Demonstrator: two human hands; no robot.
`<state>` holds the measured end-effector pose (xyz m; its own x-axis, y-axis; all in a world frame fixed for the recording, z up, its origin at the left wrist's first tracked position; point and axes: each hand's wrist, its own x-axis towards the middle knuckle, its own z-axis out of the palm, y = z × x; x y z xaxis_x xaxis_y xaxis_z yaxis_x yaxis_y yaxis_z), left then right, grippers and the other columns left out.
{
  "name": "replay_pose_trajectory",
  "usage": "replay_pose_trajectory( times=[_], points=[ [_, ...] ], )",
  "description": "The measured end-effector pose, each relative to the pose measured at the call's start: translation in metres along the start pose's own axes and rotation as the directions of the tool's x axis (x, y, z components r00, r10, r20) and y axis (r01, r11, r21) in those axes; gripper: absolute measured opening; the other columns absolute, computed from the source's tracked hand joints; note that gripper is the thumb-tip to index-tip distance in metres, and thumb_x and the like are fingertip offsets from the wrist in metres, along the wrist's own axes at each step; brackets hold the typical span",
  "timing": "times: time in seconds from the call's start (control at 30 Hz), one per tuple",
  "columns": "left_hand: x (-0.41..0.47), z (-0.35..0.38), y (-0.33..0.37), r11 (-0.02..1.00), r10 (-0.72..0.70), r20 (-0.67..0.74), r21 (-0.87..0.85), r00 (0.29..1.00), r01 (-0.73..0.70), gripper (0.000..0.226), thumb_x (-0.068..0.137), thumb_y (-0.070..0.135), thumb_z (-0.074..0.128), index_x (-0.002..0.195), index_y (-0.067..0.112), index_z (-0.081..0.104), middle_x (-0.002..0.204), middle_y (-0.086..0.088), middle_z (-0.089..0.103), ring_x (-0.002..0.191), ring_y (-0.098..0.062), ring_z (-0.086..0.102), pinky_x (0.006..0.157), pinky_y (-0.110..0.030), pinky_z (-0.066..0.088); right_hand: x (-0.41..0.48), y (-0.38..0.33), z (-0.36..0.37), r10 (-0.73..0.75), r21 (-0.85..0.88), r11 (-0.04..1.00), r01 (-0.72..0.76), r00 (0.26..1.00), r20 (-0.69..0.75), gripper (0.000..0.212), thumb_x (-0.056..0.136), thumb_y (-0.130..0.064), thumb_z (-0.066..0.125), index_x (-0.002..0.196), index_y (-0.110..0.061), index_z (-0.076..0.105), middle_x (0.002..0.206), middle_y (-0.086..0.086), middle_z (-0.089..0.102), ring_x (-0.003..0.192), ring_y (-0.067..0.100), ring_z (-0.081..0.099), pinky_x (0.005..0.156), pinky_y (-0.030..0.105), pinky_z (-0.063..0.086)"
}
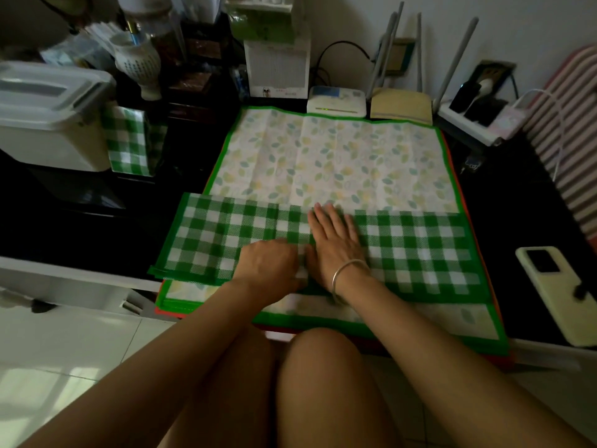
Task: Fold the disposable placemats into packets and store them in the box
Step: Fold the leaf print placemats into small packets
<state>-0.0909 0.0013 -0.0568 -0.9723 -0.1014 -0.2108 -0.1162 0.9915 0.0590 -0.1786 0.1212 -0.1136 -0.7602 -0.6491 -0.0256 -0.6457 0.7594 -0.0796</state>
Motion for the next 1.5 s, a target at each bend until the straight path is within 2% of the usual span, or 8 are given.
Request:
replay_pose_trajectory(
  times=[0.2, 0.33, 0.5, 0.9, 1.03, 1.2, 1.33, 1.5],
  points=[
    [0.025, -0.007, -0.009, 0.996, 0.02, 0.114, 0.082, 0.993, -0.029, 0.128, 0.064, 0.072, 0.073, 0.153, 0.013, 0.004, 0.162, -0.008, -0.001, 0.133, -0.027, 0.041, 0.096, -0.039, 0.048, 0.0, -0.001, 0.003, 0.015, -0.02, 1.0, -0.013, 0.997, 0.071, 0.061, 0.1, -0.04, 0.015, 0.153, -0.017, -0.006, 0.16, -0.002, -0.013, 0.146, 0.016, -0.018, 0.119, 0.045, -0.008],
    [0.046, -0.012, -0.009, 0.975, 0.091, 0.236, 0.176, 0.967, -0.135, 0.149, 0.057, 0.075, 0.074, 0.149, 0.016, -0.028, 0.156, -0.003, -0.035, 0.132, -0.032, 0.043, 0.098, -0.042, 0.046, 0.001, 0.0, -0.002, 0.008, 0.011, 1.0, -0.009, 0.997, 0.07, 0.064, 0.099, -0.04, 0.019, 0.153, -0.016, -0.003, 0.161, 0.0, -0.009, 0.147, 0.017, -0.014, 0.119, 0.044, -0.007],
    [0.057, -0.021, 0.003, 0.954, -0.001, 0.374, 0.277, 0.928, -0.111, 0.146, 0.059, 0.076, 0.072, 0.151, 0.015, -0.025, 0.159, -0.001, -0.028, 0.129, -0.03, 0.049, 0.096, -0.039, 0.045, -0.005, 0.036, -0.007, -0.019, 0.033, 0.999, 0.016, 0.994, 0.105, 0.062, 0.099, -0.047, 0.01, 0.153, -0.018, -0.004, 0.16, -0.005, -0.009, 0.146, 0.009, -0.011, 0.12, 0.034, -0.005],
    [0.058, -0.025, 0.011, 0.926, -0.033, 0.404, 0.357, 0.914, -0.124, 0.146, 0.059, 0.073, 0.072, 0.15, 0.01, -0.023, 0.159, -0.003, -0.028, 0.116, -0.025, 0.059, 0.077, -0.031, 0.045, -0.038, 0.148, -0.029, 0.502, -0.175, 0.861, -0.477, 0.852, 0.151, 0.07, 0.098, -0.05, 0.005, 0.151, -0.007, -0.01, 0.16, 0.009, -0.013, 0.147, 0.019, -0.014, 0.119, 0.042, -0.007],
    [0.063, -0.026, 0.021, 0.901, -0.06, 0.378, 0.419, 0.924, -0.113, 0.145, 0.059, 0.069, 0.076, 0.152, 0.004, -0.015, 0.162, -0.012, -0.015, 0.131, -0.03, 0.045, 0.097, -0.037, 0.042, -0.016, 0.073, -0.031, 0.257, -0.124, 0.961, -0.247, 0.963, 0.075, 0.065, 0.099, -0.045, 0.005, 0.15, -0.009, -0.01, 0.159, 0.009, -0.015, 0.146, 0.022, -0.017, 0.118, 0.044, -0.01],
    [0.067, -0.028, 0.029, 0.818, -0.073, 0.387, 0.55, 0.919, -0.167, 0.141, 0.061, 0.08, 0.067, 0.154, 0.004, -0.005, 0.163, -0.016, -0.005, 0.147, -0.04, -0.012, 0.117, -0.058, -0.007, -0.005, 0.017, -0.006, 0.083, -0.039, 0.996, -0.079, 0.992, 0.099, 0.06, 0.099, -0.037, 0.006, 0.15, -0.013, -0.013, 0.159, 0.006, -0.018, 0.145, 0.019, -0.021, 0.119, 0.046, -0.007],
    [0.069, -0.024, -0.005, 0.989, 0.019, 0.378, 0.129, 0.926, -0.073, 0.117, 0.074, 0.086, 0.041, 0.156, 0.018, -0.006, 0.163, -0.003, -0.012, 0.146, -0.027, -0.024, 0.113, -0.059, -0.019, -0.007, 0.02, 0.004, 0.108, -0.034, 0.994, -0.106, 0.991, 0.073, 0.061, 0.097, -0.038, 0.004, 0.149, -0.014, -0.016, 0.158, 0.003, -0.022, 0.144, 0.016, -0.024, 0.118, 0.044, -0.009],
    [0.049, 0.023, -0.036, 0.972, -0.065, 0.052, -0.225, 0.997, 0.075, 0.074, 0.092, 0.068, 0.003, 0.155, 0.031, -0.001, 0.162, 0.015, -0.002, 0.145, 0.001, -0.011, 0.116, -0.048, -0.02, -0.011, 0.019, 0.005, 0.111, -0.062, 0.992, -0.109, 0.994, 0.024, 0.066, 0.09, -0.042, -0.007, 0.149, -0.015, -0.017, 0.156, 0.001, -0.024, 0.143, 0.015, -0.025, 0.119, 0.042, -0.009]
  ],
)
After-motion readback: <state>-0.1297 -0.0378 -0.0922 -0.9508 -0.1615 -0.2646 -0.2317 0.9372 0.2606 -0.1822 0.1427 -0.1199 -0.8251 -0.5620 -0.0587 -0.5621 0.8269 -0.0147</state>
